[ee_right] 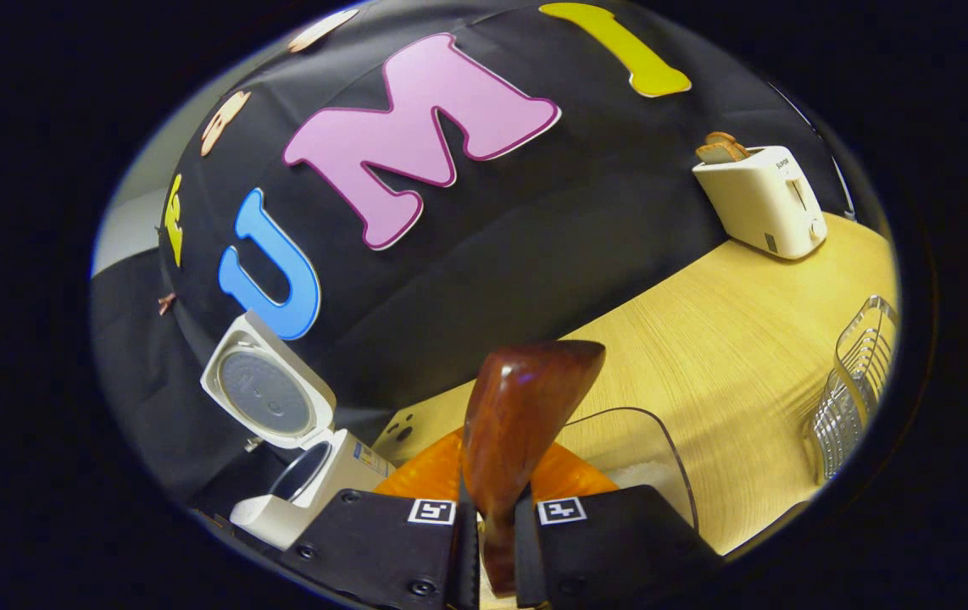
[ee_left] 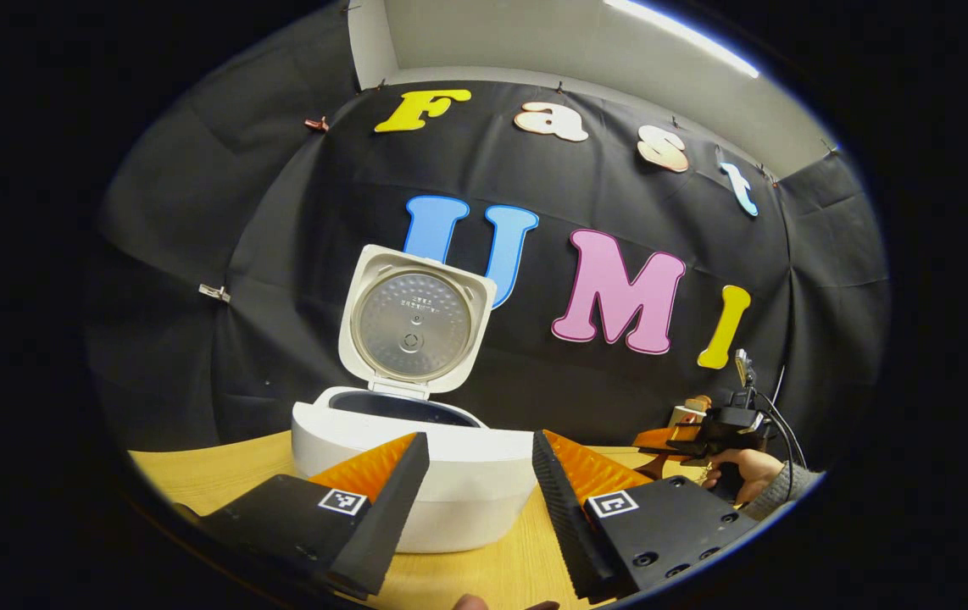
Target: Close the left gripper, press the button to open the rice cooker; take a wooden spoon from the chopstick holder with the right hand, scoop a spoonful of rice and pour it into the rice cooker, then put the wooden spoon back into the chopstick holder.
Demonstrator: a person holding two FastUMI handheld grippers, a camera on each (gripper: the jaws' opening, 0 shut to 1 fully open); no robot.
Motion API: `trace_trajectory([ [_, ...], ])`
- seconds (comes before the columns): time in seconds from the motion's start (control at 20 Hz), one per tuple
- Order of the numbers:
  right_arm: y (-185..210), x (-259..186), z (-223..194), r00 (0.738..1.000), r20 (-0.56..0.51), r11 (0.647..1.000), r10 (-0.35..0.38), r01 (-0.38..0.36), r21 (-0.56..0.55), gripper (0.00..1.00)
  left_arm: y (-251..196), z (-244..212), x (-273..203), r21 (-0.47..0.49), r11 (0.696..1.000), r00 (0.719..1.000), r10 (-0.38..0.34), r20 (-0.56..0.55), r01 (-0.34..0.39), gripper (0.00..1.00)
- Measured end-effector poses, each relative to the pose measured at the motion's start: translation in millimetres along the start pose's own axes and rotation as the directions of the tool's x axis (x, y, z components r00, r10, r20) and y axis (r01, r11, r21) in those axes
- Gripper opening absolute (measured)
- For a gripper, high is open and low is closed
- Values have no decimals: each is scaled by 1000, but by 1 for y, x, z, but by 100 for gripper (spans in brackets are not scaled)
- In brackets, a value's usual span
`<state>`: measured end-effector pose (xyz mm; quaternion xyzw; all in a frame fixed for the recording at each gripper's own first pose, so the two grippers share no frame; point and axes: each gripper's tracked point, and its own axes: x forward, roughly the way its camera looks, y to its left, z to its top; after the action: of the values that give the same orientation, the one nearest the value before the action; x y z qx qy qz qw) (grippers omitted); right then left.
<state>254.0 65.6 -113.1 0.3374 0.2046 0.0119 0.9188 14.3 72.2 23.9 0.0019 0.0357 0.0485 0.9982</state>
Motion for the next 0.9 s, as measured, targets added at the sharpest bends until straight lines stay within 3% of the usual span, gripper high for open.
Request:
trace_trajectory([
  [0.35,25,-12,50,993,118,997,8,-17,74,20,8,5,-1,-5,1000,1000,16,2,-16,80],
  [0.6,80,-19,76,984,166,990,71,-89,105,20,24,10,-4,-5,999,999,46,9,-46,80],
  [0.9,157,-7,67,973,166,974,163,-185,129,20,47,19,-8,-30,997,997,73,23,-73,80],
])
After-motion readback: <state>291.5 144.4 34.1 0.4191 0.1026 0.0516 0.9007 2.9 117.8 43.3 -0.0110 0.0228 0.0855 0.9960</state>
